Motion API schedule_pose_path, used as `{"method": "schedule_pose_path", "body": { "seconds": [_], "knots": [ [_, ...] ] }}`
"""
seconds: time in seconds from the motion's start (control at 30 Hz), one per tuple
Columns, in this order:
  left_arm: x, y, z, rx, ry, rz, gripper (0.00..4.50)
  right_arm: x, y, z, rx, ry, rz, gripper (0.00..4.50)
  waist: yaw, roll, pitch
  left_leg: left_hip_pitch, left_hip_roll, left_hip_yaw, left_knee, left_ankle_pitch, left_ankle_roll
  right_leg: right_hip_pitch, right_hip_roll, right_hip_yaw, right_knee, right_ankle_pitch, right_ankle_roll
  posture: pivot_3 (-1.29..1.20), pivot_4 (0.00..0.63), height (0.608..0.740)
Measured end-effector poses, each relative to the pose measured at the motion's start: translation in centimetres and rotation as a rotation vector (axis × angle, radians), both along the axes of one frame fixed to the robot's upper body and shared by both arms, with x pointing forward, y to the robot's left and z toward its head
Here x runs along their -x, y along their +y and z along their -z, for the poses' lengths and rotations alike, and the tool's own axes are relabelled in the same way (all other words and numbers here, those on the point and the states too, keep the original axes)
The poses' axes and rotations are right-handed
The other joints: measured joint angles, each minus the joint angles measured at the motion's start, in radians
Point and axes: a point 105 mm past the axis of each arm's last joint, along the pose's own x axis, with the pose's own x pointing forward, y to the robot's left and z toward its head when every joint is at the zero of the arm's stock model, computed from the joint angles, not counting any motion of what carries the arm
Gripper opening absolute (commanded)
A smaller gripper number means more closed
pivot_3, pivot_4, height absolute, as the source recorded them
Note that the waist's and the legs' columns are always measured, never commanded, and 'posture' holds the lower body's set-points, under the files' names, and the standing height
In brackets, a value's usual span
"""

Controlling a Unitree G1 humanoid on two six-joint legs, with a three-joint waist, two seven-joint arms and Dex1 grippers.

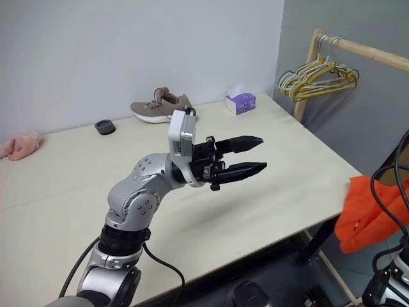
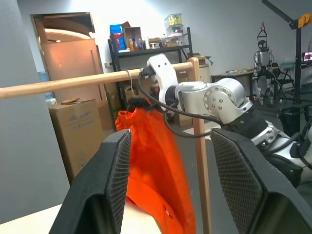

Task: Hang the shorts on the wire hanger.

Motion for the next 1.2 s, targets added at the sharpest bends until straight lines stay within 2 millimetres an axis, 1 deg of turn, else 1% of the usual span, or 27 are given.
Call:
{"method": "schedule_pose_path", "body": {
  "seconds": [0.1, 0.2, 0.27, 0.37, 0.43, 0.5, 0.57, 0.6, 0.63, 0.7, 0.77, 0.8, 0.83, 0.9, 1.0, 1.07, 1.1, 1.13, 1.2],
  "knots": [
    [-0.1, 0.0, 0.0, -0.004, -0.001, -0.008, 2.73, -0.3, 0.8, -1.3, 0.09, -0.05, -0.019, 4.45, 0.002, 0.0, 0.0, 0.0, 0.0, -0.001, 0.0, 0.0, 0.0, 0.0, 0.0, 0.0, 0.0, 0.0, 0.0, -0.43, 0.0, 0.74],
    [-0.2, 0.1, 0.1, -0.008, 0.0, -0.021, 2.73, -0.8, 2.1, -2.2, 0.195, -0.083, -0.057, 4.45, 0.002, -0.001, 0.0, 0.0, 0.0, -0.001, 0.0, 0.0, 0.0, 0.0, 0.0, 0.0, 0.0, 0.0, 0.0, -0.42, 0.0, 0.74],
    [-0.4, 0.1, 0.1, -0.011, 0.001, -0.033, 2.73, -1.2, 3.2, -3.0, 0.255, -0.121, -0.095, 4.45, 0.003, -0.001, 0.001, 0.0, 0.0, -0.001, 0.0, 0.0, 0.0, 0.0, 0.0, 0.0, 0.0, 0.0, 0.0, -0.41, 0.0, 0.74],
    [-0.6, 0.3, 0.4, -0.023, 0.005, -0.059, 2.73, -2.1, 5.3, -3.6, 0.333, -0.154, -0.187, 4.45, 0.002, -0.001, 0.001, 0.0, 0.0, -0.001, 0.0, 0.0, 0.0, 0.0, 0.0, 0.0, 0.0, 0.0, 0.0, -0.39, 0.0, 0.74],
    [-1.3, 0.7, 0.8, -0.049, 0.006, -0.123, 2.73, -3.4, 8.1, -3.4, 0.354, -0.166, -0.346, 4.45, 0.002, -0.002, 0.001, 0.0, 0.0, -0.001, 0.0, 0.0, 0.0, 0.0, 0.001, 0.0, 0.0, 0.0, 0.0, -0.38, 0.0, 0.74],
    [-2.6, 1.6, 1.4, -0.09, -0.005, -0.235, 2.73, -4.8, 11.9, -2.4, 0.34, -0.169, -0.555, 4.45, 0.001, -0.003, 0.002, 0.0, 0.0, -0.002, 0.0, 0.0, 0.0, 0.0, 0.002, 0.0, 0.0, 0.0, 0.0, -0.37, 0.0, 0.74],
    [-4.5, 3.6, 2.5, -0.136, 0.006, -0.401, 2.73, -5.9, 15.3, -0.9, 0.312, -0.148, -0.735, 4.45, 0.004, -0.003, 0.002, 0.0, 0.001, -0.003, 0.0, 0.0, 0.0, 0.0, 0.002, -0.001, 0.001, 0.0, 0.0, -0.34, 0.0, 0.74],
    [-5.4, 4.9, 3.3, -0.157, 0.027, -0.49, 2.73, -6.2, 16.6, -0.3, 0.304, -0.134, -0.804, 4.45, 0.008, -0.003, 0.002, 0.0, 0.002, -0.003, -0.001, 0.0, 0.0, 0.0, 0.002, -0.001, 0.001, 0.0, 0.0, -0.34, 0.0, 0.74],
    [-6.2, 6.4, 4.2, -0.178, 0.055, -0.582, 2.73, -6.4, 17.8, 0.3, 0.292, -0.122, -0.867, 4.45, 0.013, -0.003, 0.002, 0.0, 0.002, -0.004, -0.001, 0.0, 0.0, -0.001, 0.002, -0.001, 0.001, 0.0, 0.0, -0.31, 0.0, 0.74],
    [-7.2, 8.5, 5.6, -0.203, 0.098, -0.717, 2.73, -6.8, 19.0, 1.4, 0.274, -0.1, -0.937, 4.45, 0.036, -0.006, 0.003, -0.002, 0.003, -0.004, 0.0, 0.0, 0.0, -0.002, 0.002, -0.001, 0.001, 0.0, 0.0, -0.29, 0.0, 0.74],
    [-8.2, 11.9, 7.3, -0.23, 0.163, -0.924, 2.73, -7.4, 21.1, 3.1, 0.24, -0.071, -1.038, 4.45, 0.059, -0.007, 0.003, -0.002, 0.003, -0.005, 0.0, 0.0, 0.0, -0.002, 0.002, -0.001, 0.001, 0.0, 0.0, -0.26, 0.0, 0.74],
    [-8.4, 14.0, 8.3, -0.244, 0.2, -1.048, 2.73, -7.8, 22.4, 4.3, 0.216, -0.045, -1.098, 4.45, 0.067, -0.007, 0.003, -0.002, 0.003, -0.005, -0.001, 0.0, 0.0, -0.003, 0.002, -0.001, 0.001, 0.0, 0.0, -0.23, 0.0, 0.74],
    [-8.3, 16.1, 9.3, -0.261, 0.236, -1.171, 2.73, -8.1, 23.5, 5.8, 0.188, -0.012, -1.151, 4.45, 0.079, -0.007, 0.004, -0.002, 0.004, -0.005, -0.001, 0.0, 0.0, -0.003, 0.002, -0.001, 0.001, 0.0, 0.0, -0.22, 0.0, 0.74],
    [-7.9, 19.1, 10.8, -0.288, 0.282, -1.359, 2.73, -8.4, 25.0, 8.5, 0.134, 0.052, -1.219, 4.45, 0.114, -0.009, 0.005, -0.004, 0.003, -0.005, -0.001, 0.0, 0.0, -0.004, 0.001, -0.001, 0.002, 0.001, 0.0, -0.19, 0.0, 0.74],
    [-6.4, 22.2, 12.0, -0.327, 0.292, -1.571, 2.73, -8.8, 26.9, 10.9, 0.06, 0.082, -1.284, 4.45, 0.173, -0.009, 0.005, -0.006, 0.003, -0.005, 0.0, -0.001, -0.001, -0.007, 0.0, -0.002, 0.002, 0.001, 0.0, -0.13, 0.0, 0.74],
    [-5.7, 23.1, 12.3, -0.335, 0.288, -1.643, 2.73, -9.0, 27.7, 12.1, 0.012, 0.096, -1.305, 4.45, 0.211, -0.01, 0.005, -0.007, 0.002, -0.005, 0.0, -0.001, -0.001, -0.007, 0.0, -0.002, 0.002, 0.001, 0.0, -0.11, 0.0, 0.74],
    [-5.3, 23.7, 12.4, -0.335, 0.287, -1.681, 2.73, -9.2, 28.2, 12.7, -0.017, 0.103, -1.314, 4.45, 0.23, -0.01, 0.005, -0.007, 0.002, -0.005, 0.0, -0.001, -0.001, -0.007, 0.0, -0.002, 0.002, 0.003, -0.004, -0.1, 0.0, 0.74],
    [-5.0, 24.1, 12.6, -0.333, 0.293, -1.713, 2.73, -9.3, 28.5, 13.2, -0.038, 0.113, -1.322, 4.45, 0.251, -0.01, 0.005, -0.007, 0.002, -0.005, 0.0, -0.001, -0.001, -0.007, -0.001, -0.003, 0.003, 0.004, -0.004, -0.08, 0.0, 0.74],
    [-4.6, 25.1, 13.0, -0.314, 0.32, -1.781, 2.73, -9.4, 29.3, 13.9, -0.077, 0.12, -1.335, 4.45, 0.288, -0.01, 0.005, -0.007, 0.002, -0.006, 0.0, -0.001, -0.001, -0.008, -0.001, -0.004, 0.003, 0.004, -0.004, -0.06, 0.0, 0.74]
  ]
}}
